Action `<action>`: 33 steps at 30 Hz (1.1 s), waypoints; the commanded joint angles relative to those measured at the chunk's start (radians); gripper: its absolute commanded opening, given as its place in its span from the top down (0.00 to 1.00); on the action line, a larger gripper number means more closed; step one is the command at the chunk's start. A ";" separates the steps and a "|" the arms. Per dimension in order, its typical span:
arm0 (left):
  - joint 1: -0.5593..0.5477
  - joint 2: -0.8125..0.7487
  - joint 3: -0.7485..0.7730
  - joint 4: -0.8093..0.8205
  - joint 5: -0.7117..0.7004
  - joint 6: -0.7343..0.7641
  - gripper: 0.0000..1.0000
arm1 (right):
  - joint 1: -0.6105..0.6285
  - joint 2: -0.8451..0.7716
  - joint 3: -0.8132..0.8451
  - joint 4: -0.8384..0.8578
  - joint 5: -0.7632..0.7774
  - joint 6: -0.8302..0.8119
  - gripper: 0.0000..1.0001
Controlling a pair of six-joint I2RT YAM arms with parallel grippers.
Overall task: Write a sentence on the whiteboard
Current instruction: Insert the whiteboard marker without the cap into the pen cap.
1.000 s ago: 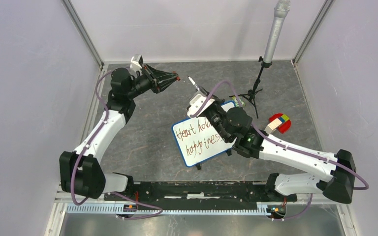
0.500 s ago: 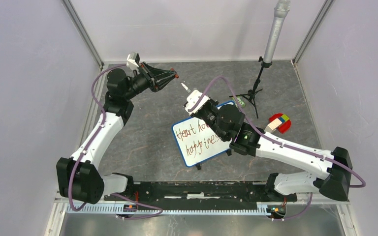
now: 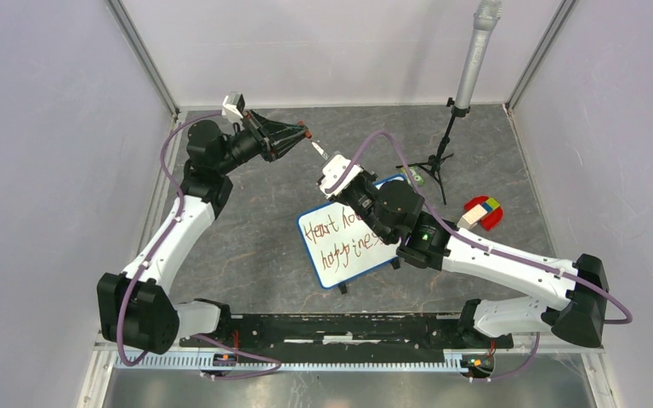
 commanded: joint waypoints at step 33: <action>-0.068 -0.006 0.054 -0.058 -0.037 0.035 0.98 | 0.049 0.096 0.068 0.252 0.236 -0.089 1.00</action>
